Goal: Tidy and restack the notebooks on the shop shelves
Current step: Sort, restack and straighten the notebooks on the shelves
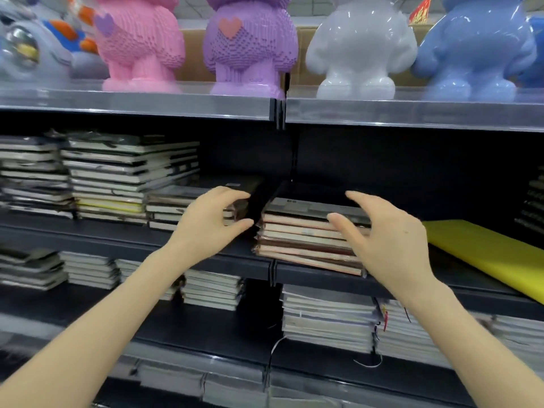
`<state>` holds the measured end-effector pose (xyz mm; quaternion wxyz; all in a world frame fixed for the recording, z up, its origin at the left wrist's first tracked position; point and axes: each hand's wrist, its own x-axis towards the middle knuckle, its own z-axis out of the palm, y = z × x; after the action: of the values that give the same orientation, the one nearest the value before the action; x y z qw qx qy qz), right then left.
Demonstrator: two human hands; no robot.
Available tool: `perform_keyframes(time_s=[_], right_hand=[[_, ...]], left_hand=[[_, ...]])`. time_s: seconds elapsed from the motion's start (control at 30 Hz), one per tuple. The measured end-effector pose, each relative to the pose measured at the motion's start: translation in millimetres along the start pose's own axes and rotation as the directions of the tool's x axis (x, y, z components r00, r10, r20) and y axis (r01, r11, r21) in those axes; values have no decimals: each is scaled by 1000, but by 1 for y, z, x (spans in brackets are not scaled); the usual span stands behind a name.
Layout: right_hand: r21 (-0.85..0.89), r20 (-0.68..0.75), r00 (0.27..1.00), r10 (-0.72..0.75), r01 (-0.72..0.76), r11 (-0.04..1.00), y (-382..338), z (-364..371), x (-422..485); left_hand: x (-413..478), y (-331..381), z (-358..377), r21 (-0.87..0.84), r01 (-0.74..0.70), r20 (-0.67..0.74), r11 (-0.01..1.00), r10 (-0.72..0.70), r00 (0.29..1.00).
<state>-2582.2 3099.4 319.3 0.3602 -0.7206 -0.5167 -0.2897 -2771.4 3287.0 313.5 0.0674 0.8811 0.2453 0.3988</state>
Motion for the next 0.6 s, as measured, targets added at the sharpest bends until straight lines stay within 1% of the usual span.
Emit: perform_keyframes(time_s=[0.03,0.1,0.17,0.2,0.3,0.4,0.43,0.47,0.53,0.57,0.6], right_hand=[[28,25,998,-62,61,998,-16,9,2],[30,159,977,-141,139,990,-45,32,11],[2,297,936,-189,198,980,-71,59,27],[-11,349,916,-197,214,977,-82,73,37],[-46,456,874,-165,208,977,-110,113,71],[-98,594,802,-63,150,984,-122,147,95],[-135,609,792,-48,163,977,-125,155,98],[-170,602,797,-47,185,968,-127,161,100],[-231,560,825,-73,241,943,-130,163,99],[-250,544,835,-87,260,933,-132,161,97],[-257,532,841,-100,273,927,-134,156,93]], left_hand=[[-3,-14,-6,74,15,-61,997,-11,998],[-4,-48,-17,188,95,-126,978,-72,989],[-3,-83,-26,273,159,-137,949,-126,983],[-1,-98,-30,298,165,-118,940,-135,984],[7,-129,-36,305,123,-38,944,-117,992],[13,-146,-37,300,52,5,953,-56,998],[15,-151,-37,292,29,9,956,-33,999],[16,-155,-37,282,14,19,959,-20,1000],[16,-160,-39,248,-34,19,968,31,999],[15,-162,-41,200,-57,3,978,58,998],[13,-161,-46,135,-53,-23,989,56,998]])
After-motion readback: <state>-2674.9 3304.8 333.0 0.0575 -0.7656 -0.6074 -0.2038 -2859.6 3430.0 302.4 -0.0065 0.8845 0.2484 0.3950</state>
